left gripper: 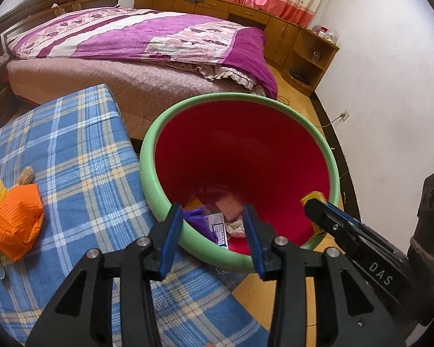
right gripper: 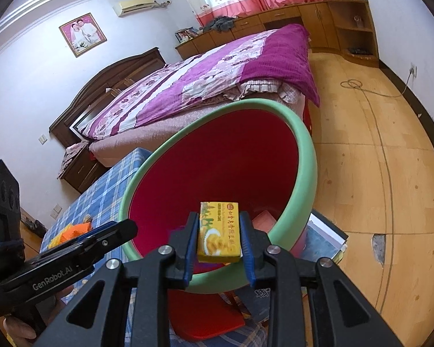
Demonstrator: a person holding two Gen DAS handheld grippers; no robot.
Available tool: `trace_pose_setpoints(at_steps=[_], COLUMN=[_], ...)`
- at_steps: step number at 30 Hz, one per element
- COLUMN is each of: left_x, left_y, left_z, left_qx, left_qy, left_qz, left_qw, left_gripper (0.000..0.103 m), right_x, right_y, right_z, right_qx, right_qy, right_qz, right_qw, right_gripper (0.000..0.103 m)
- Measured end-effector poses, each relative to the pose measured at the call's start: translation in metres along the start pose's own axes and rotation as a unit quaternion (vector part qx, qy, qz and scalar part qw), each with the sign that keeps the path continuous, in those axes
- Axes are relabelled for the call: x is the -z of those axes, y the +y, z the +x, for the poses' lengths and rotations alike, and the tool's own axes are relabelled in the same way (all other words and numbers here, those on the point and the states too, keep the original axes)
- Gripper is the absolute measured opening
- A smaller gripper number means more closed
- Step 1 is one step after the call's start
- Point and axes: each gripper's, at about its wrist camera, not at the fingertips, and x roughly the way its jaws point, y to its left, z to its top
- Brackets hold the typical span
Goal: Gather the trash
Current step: 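Open the right tool to drop the box while the left tool drops the bag into the bucket, then move both open tools back from the bucket over the table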
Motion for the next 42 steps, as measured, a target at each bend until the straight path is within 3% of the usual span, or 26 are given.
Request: trace_pose_setpoints(at_steps=[5,25,42], left_x=[0.001,0.028,0.057], left_y=[0.003,0.059,0.138], left_z=[-0.004,-0.056,-0.1], left_qx=[-0.004,-0.048,-0.103], left_qy=[-0.002,-0.028,-0.055], left_qz=[-0.005,-0.073,-0.146], left_qw=[1.0,0.9958,0.9824], left_gripper=[0.044,0.049,0.049], right_x=[0.001,0.009,0.022], right_y=[0.0,0.025,0.067], right_z=[-0.004,-0.024,-0.028], right_qx=[-0.015,-0.031,-0.046], right_qy=[-0.002,-0.007,0.006], right_qz=[0.006,-0.006,-0.036], right_qw=[1.0,0.999,0.998], right_gripper=[0.048,0.053,0.057])
